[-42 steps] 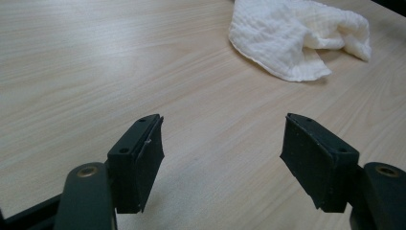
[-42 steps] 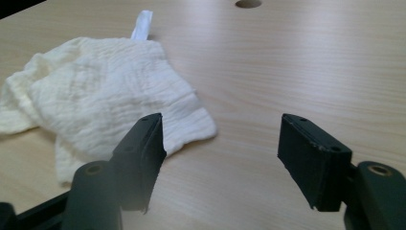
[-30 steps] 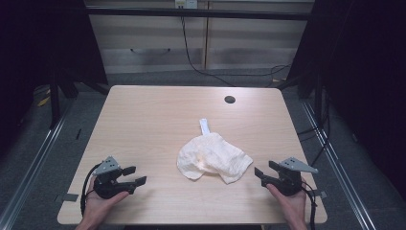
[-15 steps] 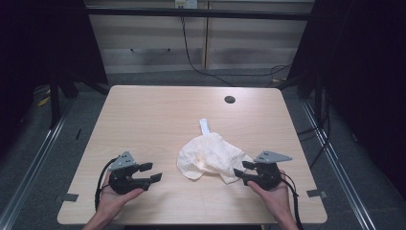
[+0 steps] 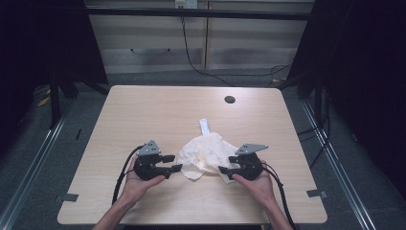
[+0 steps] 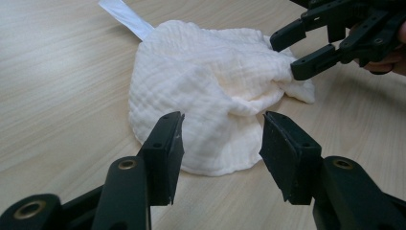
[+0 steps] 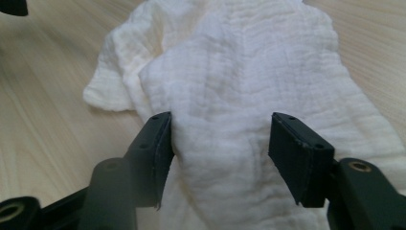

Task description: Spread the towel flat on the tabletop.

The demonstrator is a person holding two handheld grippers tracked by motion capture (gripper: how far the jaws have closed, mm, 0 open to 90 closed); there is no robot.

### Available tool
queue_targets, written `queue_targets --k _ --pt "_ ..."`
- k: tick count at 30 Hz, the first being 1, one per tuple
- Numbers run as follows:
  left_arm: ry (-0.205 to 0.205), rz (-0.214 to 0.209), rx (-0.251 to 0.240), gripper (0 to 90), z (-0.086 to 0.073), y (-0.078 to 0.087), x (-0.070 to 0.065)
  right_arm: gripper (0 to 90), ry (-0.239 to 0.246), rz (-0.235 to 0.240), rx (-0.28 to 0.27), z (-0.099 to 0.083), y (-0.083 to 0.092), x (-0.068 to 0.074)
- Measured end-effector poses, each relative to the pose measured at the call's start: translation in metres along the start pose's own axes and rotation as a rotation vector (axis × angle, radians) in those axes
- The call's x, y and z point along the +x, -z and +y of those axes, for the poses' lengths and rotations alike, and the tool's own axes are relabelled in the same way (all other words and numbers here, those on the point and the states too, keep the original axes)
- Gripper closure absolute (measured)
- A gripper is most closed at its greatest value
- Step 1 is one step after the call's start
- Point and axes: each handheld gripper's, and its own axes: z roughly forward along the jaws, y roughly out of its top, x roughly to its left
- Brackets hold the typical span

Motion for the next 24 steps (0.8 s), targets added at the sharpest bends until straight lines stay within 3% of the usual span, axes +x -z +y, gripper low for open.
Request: queue_targets --k 3,5,8,12,13,15,20,24 --pt "-0.019 -0.004 0.029 49.4 -0.004 -0.005 -0.001 55.3 -0.005 -0.005 0.012 -0.001 -0.004 -0.003" --pt "-0.032 -0.013 0.053 50.7 -0.007 -0.011 -0.004 68.4 -0.012 0.003 0.02 -0.002 -0.007 -0.005" --pt "-0.068 -0.03 0.083 52.9 -0.01 -0.02 -0.01 77.1 -0.014 0.013 0.048 -0.004 -0.013 -0.005" --pt "-0.093 -0.056 0.106 58.5 -0.011 -0.026 -0.015 80.6 -0.039 0.028 0.047 -0.005 -0.016 -0.006" --pt "-0.116 -0.071 0.121 60.4 -0.012 -0.029 -0.017 81.1 -0.031 0.048 0.044 -0.005 -0.017 -0.006" --pt "-0.122 -0.083 0.128 63.1 -0.014 -0.031 -0.018 81.5 -0.038 0.07 0.041 -0.005 -0.019 -0.005" --pt "-0.132 -0.061 0.136 63.3 -0.016 -0.035 -0.018 81.5 -0.027 0.101 0.042 -0.002 -0.026 0.005" --pt "-0.168 -0.065 0.165 67.5 -0.02 -0.036 -0.019 81.3 -0.027 0.131 0.042 0.001 -0.031 0.011"
